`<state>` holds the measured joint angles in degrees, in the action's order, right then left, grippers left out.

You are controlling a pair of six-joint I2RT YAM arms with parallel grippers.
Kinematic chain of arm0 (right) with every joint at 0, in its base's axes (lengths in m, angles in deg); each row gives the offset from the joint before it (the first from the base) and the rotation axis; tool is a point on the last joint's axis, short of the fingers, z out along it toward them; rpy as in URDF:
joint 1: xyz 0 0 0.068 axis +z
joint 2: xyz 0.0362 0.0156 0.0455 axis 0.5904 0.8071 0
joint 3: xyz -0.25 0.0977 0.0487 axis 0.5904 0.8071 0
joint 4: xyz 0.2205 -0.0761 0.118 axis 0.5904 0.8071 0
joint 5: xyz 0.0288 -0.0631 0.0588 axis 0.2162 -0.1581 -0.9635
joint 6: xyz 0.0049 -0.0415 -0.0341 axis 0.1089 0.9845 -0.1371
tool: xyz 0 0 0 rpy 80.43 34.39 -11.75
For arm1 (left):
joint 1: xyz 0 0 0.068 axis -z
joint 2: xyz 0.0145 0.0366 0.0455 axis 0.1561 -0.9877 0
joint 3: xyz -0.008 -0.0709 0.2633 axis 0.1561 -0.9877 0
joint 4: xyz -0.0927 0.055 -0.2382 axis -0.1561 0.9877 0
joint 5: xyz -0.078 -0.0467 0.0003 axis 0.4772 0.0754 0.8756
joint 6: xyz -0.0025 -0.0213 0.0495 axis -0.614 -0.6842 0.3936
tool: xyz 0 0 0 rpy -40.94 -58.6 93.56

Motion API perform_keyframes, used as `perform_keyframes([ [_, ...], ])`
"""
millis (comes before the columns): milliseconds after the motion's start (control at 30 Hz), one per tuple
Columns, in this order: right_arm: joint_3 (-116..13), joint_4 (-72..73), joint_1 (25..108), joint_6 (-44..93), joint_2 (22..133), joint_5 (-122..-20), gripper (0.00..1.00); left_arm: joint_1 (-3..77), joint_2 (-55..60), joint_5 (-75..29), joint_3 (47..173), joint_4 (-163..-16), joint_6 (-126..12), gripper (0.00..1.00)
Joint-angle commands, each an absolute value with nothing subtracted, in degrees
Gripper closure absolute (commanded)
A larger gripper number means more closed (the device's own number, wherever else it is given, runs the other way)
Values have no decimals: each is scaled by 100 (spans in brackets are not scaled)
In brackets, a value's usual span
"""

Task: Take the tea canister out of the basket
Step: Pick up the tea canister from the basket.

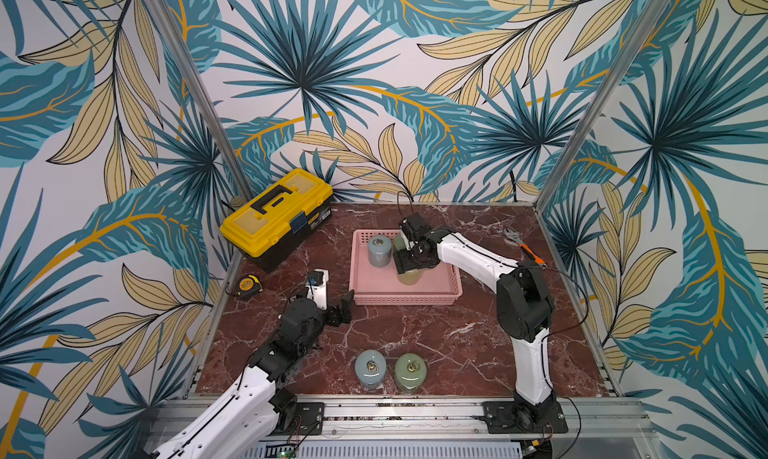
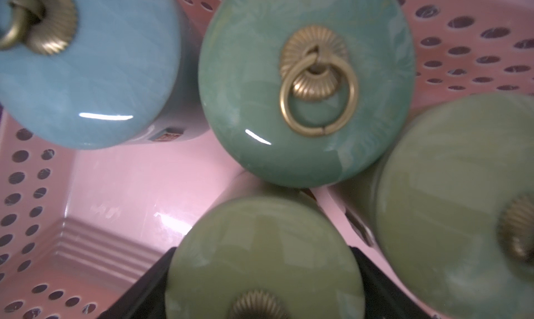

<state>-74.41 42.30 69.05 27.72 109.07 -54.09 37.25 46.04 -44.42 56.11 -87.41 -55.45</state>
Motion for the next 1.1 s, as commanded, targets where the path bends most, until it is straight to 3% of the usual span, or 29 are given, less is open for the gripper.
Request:
perform_keyframes([
  [0, -7508, 4425, 6892, 2842, 10485, -5331, 42, 3698, 4659, -4460, 5450, -8856, -5482, 0],
  [633, -7181, 4691, 6914, 2915, 9462, -5320, 46, 3701, 4659, -4443, 5442, -8879, -5480, 0],
  [1067, -6261, 4763, 7063, 2790, 8289, -5175, 46, 3694, 4884, -4415, 5366, -8892, -5466, 0],
])
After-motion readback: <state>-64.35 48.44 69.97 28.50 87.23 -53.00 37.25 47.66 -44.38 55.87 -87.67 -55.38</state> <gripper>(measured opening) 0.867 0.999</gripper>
